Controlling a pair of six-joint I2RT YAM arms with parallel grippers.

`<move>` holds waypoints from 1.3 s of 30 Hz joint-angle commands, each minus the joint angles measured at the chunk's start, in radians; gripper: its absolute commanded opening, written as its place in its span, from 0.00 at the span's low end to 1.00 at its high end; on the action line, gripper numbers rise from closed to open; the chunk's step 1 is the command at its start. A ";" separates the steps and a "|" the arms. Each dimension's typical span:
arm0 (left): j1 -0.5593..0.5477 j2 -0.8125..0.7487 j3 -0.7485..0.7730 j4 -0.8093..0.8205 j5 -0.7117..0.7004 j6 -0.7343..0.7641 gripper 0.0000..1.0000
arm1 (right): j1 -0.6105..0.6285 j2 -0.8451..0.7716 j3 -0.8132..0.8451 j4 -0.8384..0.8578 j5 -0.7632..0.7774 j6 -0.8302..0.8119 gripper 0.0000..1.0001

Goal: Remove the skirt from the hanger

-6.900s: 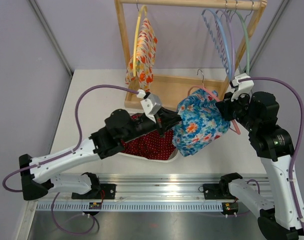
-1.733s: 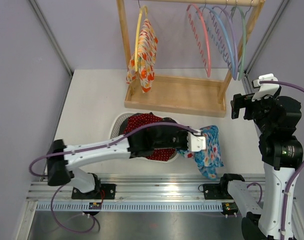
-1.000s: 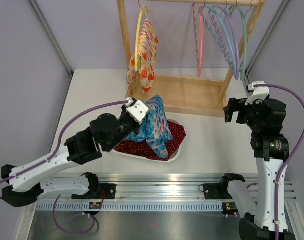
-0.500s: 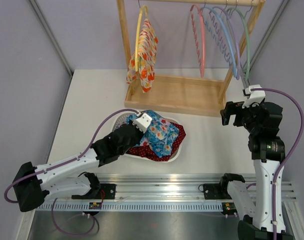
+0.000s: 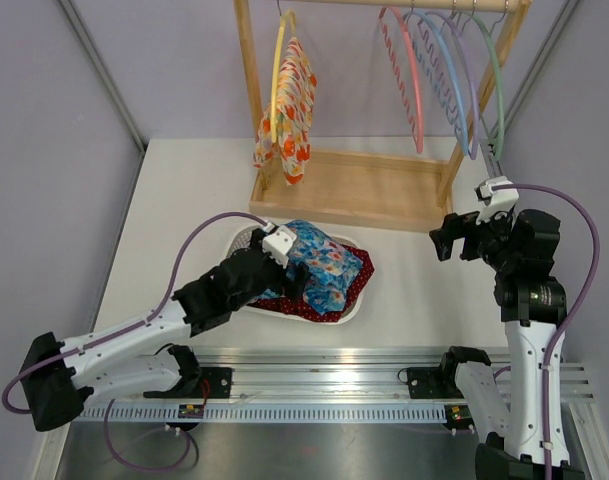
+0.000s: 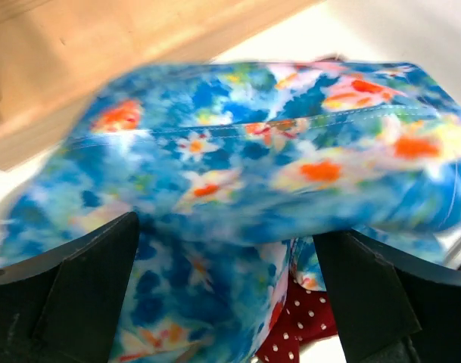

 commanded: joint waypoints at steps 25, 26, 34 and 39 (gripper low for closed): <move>0.431 0.320 1.146 -0.501 0.128 -0.266 0.95 | -0.005 0.005 -0.121 -0.121 -0.426 -0.233 0.99; 0.446 0.351 1.173 -0.492 0.153 -0.271 0.94 | -0.005 0.004 -0.124 -0.116 -0.426 -0.233 0.99; 0.486 0.651 1.520 -0.541 0.207 -0.293 0.84 | -0.005 0.014 -0.124 -0.119 -0.423 -0.231 0.99; 0.486 0.717 1.552 -0.520 0.106 -0.250 0.73 | -0.005 0.011 -0.124 -0.122 -0.427 -0.233 0.99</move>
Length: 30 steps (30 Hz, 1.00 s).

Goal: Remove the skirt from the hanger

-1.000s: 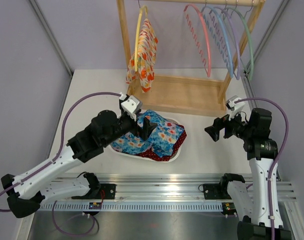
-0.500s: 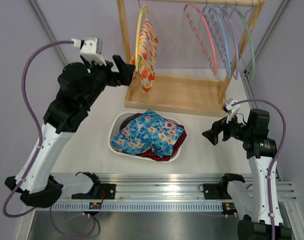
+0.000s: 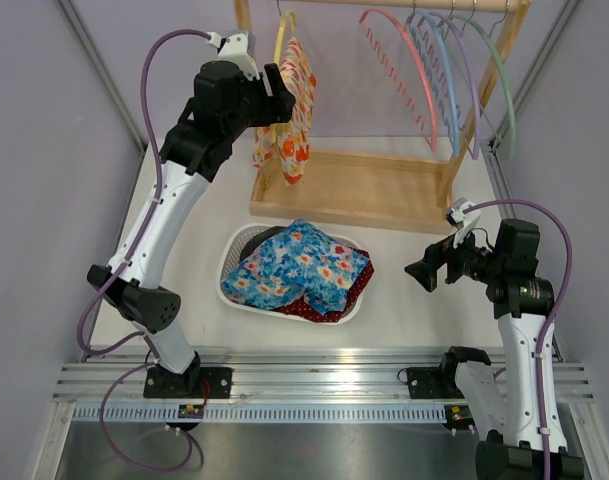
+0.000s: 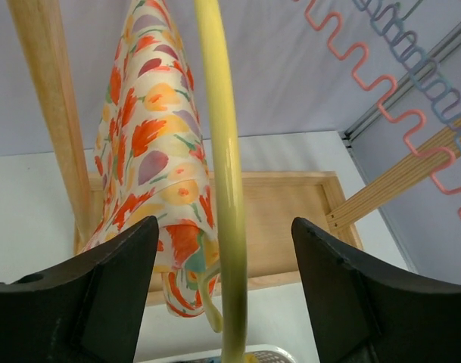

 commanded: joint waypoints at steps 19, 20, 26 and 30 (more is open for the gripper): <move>-0.028 -0.029 0.089 0.287 -0.044 0.203 0.00 | -0.004 -0.004 -0.005 0.004 -0.023 -0.017 1.00; -0.028 -0.036 0.091 0.300 -0.031 0.197 0.00 | -0.004 -0.005 -0.005 0.006 -0.021 -0.017 0.99; -0.029 -0.095 0.086 0.306 -0.003 0.168 0.00 | -0.004 -0.004 -0.005 0.008 -0.018 -0.015 1.00; -0.029 -0.157 0.007 0.315 0.029 0.156 0.00 | -0.004 -0.004 -0.005 0.006 -0.018 -0.018 1.00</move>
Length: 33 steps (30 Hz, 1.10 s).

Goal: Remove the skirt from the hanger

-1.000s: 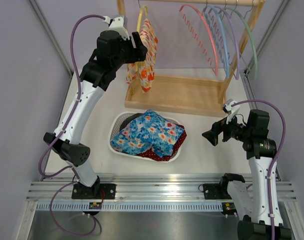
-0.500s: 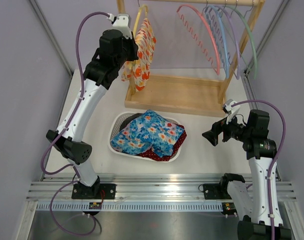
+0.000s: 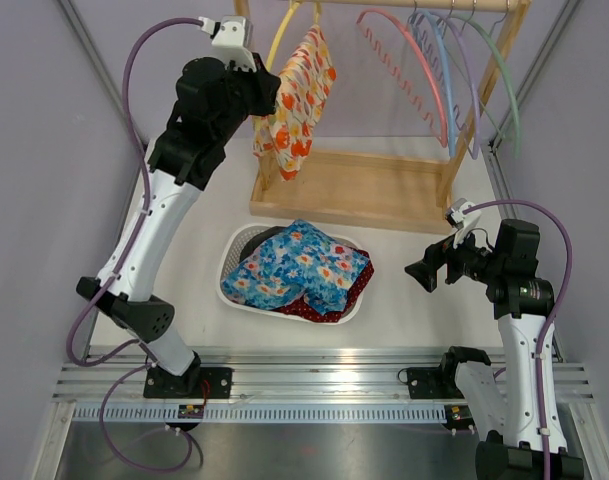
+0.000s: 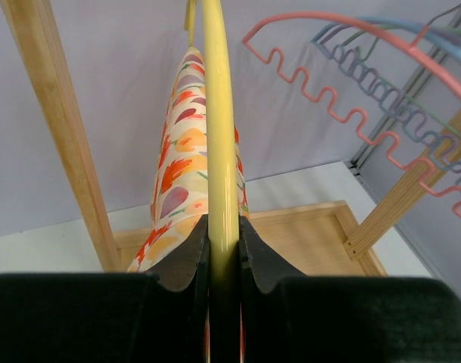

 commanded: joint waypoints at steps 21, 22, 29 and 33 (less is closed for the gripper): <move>0.038 -0.526 -0.485 0.127 0.026 0.072 0.00 | 0.210 0.265 0.431 -0.299 -0.197 -0.211 0.97; 0.042 -0.590 -0.519 0.130 0.020 0.064 0.00 | 0.273 0.279 0.453 -0.261 -0.081 -0.145 0.97; 0.064 -0.849 -0.812 0.148 -0.124 -0.087 0.00 | 0.697 0.579 0.730 -0.118 0.208 0.102 0.99; 0.065 -0.951 -0.892 0.119 -0.224 -0.201 0.00 | 0.859 0.820 0.942 0.082 0.236 0.311 1.00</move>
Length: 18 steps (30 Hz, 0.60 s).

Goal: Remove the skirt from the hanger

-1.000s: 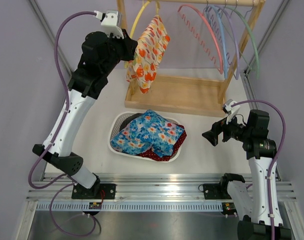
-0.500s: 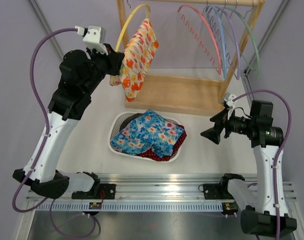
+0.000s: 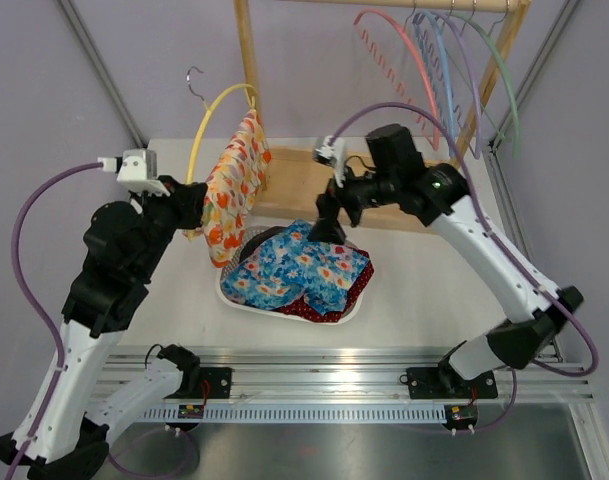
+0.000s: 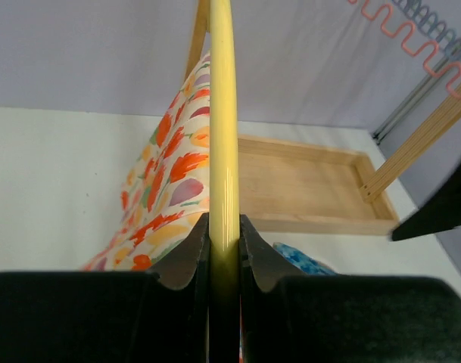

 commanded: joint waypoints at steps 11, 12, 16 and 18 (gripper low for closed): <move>0.009 -0.263 -0.140 0.075 -0.262 -0.274 0.00 | 0.345 0.365 0.169 0.670 0.133 0.568 1.00; 0.009 -0.275 -0.145 0.074 -0.257 -0.277 0.00 | 0.353 0.381 0.174 0.667 0.148 0.569 1.00; 0.009 -0.295 -0.165 0.064 -0.247 -0.298 0.00 | 0.407 0.441 0.208 0.659 0.172 0.543 0.99; 0.009 -0.303 -0.180 0.063 -0.247 -0.306 0.00 | 0.430 0.471 0.240 0.633 0.204 0.517 1.00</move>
